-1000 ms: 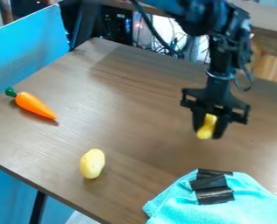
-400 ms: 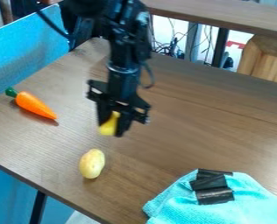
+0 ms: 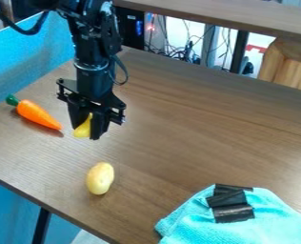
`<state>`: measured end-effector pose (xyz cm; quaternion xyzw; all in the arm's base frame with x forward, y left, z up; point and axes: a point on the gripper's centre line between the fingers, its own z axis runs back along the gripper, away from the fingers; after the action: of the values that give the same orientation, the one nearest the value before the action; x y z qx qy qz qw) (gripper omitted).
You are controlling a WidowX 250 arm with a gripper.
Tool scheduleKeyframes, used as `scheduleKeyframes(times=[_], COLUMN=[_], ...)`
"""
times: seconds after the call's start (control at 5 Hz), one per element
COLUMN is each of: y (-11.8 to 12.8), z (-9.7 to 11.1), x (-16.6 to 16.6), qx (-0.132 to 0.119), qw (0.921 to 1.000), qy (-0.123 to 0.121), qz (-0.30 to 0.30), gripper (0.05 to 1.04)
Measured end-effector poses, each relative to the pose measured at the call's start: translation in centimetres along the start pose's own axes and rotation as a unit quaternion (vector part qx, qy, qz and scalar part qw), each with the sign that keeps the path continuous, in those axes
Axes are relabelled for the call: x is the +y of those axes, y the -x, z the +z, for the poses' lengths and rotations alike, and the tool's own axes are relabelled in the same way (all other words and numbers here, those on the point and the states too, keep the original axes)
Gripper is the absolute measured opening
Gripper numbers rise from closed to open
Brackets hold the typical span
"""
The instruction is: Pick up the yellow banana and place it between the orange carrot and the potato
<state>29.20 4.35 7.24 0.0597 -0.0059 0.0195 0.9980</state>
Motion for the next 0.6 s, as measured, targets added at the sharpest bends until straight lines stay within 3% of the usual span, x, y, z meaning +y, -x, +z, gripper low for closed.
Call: scheduleKeyframes(times=[0.6], y=[-1.2], z=[-5.2], x=[2.0], qx=[0.060], qw=[0.9975], qy=[0.035], qz=[0.010], gripper=[0.447])
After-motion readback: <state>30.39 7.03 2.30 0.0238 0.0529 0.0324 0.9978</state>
